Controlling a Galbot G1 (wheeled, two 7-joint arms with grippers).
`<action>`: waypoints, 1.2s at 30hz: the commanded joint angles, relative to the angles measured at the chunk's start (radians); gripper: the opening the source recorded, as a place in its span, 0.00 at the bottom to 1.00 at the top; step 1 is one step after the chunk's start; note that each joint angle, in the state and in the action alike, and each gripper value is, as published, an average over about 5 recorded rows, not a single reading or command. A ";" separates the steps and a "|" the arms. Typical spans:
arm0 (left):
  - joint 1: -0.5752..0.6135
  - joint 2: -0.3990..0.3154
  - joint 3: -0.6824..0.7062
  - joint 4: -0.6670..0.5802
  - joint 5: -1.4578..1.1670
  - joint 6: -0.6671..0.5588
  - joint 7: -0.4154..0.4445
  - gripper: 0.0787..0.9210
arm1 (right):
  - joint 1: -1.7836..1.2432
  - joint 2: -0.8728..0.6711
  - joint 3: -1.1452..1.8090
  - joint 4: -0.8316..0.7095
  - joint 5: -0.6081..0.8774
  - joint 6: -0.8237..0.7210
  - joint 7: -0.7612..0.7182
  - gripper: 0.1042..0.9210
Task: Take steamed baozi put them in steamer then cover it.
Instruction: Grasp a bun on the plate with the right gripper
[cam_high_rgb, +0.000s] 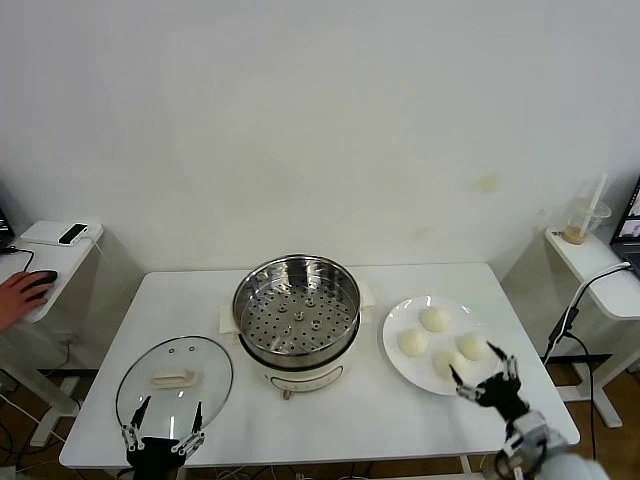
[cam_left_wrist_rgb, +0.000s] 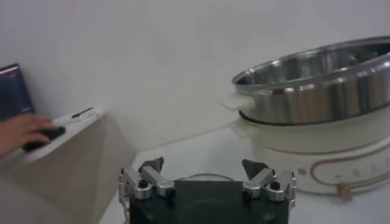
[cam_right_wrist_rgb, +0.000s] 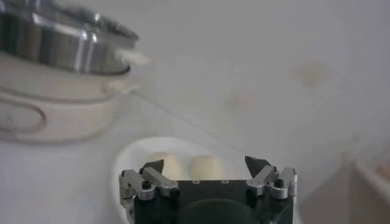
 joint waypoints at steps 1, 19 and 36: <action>-0.007 -0.006 0.003 -0.009 0.124 0.019 0.047 0.88 | 0.362 -0.284 -0.137 -0.175 -0.272 -0.057 -0.231 0.88; -0.030 -0.011 -0.013 -0.005 0.131 0.020 0.043 0.88 | 1.314 -0.193 -1.200 -0.693 -0.121 0.105 -0.762 0.88; -0.029 -0.012 -0.041 -0.005 0.129 0.017 0.043 0.88 | 1.313 0.055 -1.221 -0.973 -0.117 0.093 -0.778 0.88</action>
